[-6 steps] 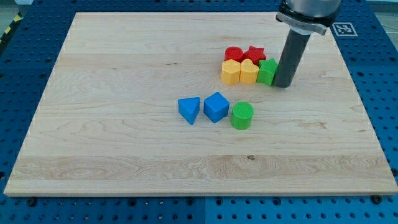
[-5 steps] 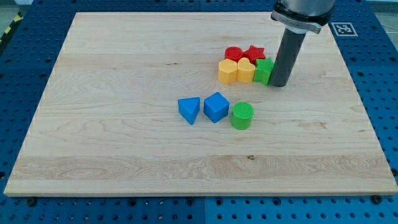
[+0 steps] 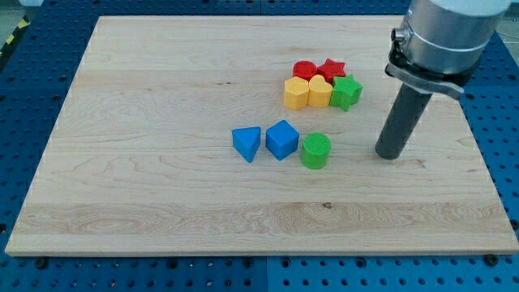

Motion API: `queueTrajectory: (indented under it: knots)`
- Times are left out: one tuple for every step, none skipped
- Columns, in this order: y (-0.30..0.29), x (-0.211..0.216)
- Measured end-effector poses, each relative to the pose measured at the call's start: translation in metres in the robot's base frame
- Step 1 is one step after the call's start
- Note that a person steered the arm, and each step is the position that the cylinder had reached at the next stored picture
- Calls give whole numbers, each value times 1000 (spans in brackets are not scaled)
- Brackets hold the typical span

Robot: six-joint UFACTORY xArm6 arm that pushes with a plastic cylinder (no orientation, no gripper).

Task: Move your arm to the bottom of the green circle

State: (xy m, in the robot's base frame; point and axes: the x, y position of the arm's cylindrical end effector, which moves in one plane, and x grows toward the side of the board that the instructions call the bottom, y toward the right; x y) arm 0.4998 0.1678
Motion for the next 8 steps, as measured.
queueTrajectory:
  knots:
    - [0, 0]
    - [0, 0]
    - [-2, 9]
    - [-13, 32]
    - [-13, 32]
    - [-25, 43]
    - [-54, 57]
    - [-105, 57]
